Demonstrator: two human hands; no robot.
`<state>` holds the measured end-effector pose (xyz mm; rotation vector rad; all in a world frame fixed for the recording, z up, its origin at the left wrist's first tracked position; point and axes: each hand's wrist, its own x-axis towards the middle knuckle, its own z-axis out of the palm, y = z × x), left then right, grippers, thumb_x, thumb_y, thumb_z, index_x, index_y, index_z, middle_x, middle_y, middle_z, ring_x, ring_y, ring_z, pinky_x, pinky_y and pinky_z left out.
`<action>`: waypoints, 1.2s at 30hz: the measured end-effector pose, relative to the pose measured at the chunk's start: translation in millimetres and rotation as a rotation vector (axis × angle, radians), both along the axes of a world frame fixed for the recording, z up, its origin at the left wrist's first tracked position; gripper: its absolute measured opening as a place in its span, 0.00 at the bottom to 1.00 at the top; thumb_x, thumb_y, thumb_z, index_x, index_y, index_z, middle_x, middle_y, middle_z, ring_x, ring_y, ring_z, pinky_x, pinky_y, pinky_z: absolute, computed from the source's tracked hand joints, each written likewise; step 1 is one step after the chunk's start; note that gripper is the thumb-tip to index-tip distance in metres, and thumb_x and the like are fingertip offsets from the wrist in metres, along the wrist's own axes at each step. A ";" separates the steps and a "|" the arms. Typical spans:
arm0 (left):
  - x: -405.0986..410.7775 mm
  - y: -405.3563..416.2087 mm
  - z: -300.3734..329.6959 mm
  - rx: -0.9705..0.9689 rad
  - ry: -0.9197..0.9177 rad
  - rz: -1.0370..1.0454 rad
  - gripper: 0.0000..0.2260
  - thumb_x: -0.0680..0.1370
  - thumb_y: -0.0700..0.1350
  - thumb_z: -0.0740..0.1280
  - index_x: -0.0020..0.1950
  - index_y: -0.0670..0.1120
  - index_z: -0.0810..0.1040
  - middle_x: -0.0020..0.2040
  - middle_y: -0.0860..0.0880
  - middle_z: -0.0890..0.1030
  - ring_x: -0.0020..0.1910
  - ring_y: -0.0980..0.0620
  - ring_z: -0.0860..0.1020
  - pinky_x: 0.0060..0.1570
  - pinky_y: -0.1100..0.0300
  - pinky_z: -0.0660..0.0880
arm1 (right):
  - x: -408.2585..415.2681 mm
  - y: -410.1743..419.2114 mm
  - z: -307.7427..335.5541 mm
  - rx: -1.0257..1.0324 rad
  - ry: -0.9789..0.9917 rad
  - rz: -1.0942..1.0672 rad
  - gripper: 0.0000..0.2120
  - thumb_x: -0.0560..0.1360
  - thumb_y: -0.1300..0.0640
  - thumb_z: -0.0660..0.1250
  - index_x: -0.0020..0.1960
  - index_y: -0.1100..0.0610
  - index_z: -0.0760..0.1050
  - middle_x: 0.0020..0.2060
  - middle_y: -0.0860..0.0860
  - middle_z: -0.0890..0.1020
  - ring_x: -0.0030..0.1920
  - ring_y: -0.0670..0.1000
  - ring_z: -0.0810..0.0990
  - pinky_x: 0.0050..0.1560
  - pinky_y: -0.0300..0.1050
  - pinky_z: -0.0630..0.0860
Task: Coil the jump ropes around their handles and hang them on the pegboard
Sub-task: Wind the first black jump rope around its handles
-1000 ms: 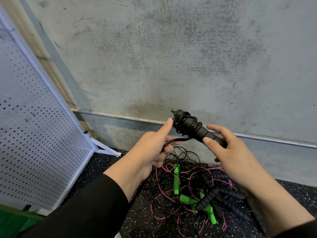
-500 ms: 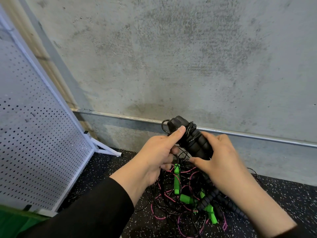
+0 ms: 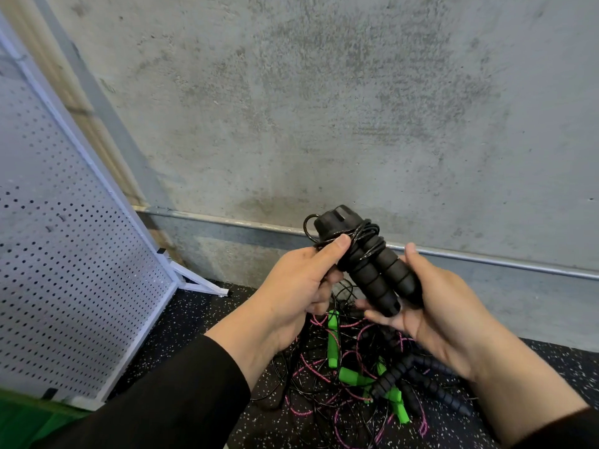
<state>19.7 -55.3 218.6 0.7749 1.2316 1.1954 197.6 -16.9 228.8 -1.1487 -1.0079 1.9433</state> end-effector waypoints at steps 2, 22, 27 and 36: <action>-0.7 0.1 0.5 0.005 0.009 0.002 0.19 0.78 0.60 0.69 0.54 0.45 0.72 0.34 0.51 0.70 0.26 0.56 0.57 0.24 0.64 0.57 | 2.2 -0.2 2.0 -0.143 0.042 0.128 0.27 0.81 0.42 0.58 0.53 0.63 0.84 0.48 0.68 0.84 0.37 0.62 0.84 0.37 0.51 0.85; 4.0 -3.4 6.8 -0.220 0.066 -0.152 0.45 0.71 0.77 0.61 0.69 0.40 0.73 0.33 0.51 0.73 0.24 0.56 0.57 0.23 0.64 0.55 | -3.1 7.1 -16.7 0.640 -0.568 -0.146 0.07 0.82 0.45 0.60 0.56 0.47 0.72 0.34 0.57 0.76 0.27 0.49 0.70 0.28 0.43 0.68; 3.9 -1.8 4.0 -0.229 0.051 -0.135 0.44 0.71 0.76 0.60 0.68 0.39 0.76 0.31 0.52 0.72 0.22 0.58 0.55 0.22 0.65 0.52 | -1.3 8.3 -25.0 0.696 -0.727 -0.069 0.13 0.78 0.41 0.66 0.60 0.43 0.68 0.38 0.46 0.76 0.38 0.46 0.74 0.36 0.40 0.68; 9.7 -3.7 -1.3 -0.214 0.070 -0.055 0.25 0.76 0.71 0.62 0.39 0.51 0.82 0.32 0.50 0.72 0.24 0.56 0.56 0.24 0.64 0.53 | -2.8 2.2 -23.0 0.872 -0.857 0.030 0.29 0.69 0.45 0.78 0.67 0.44 0.72 0.56 0.46 0.74 0.61 0.48 0.73 0.61 0.41 0.68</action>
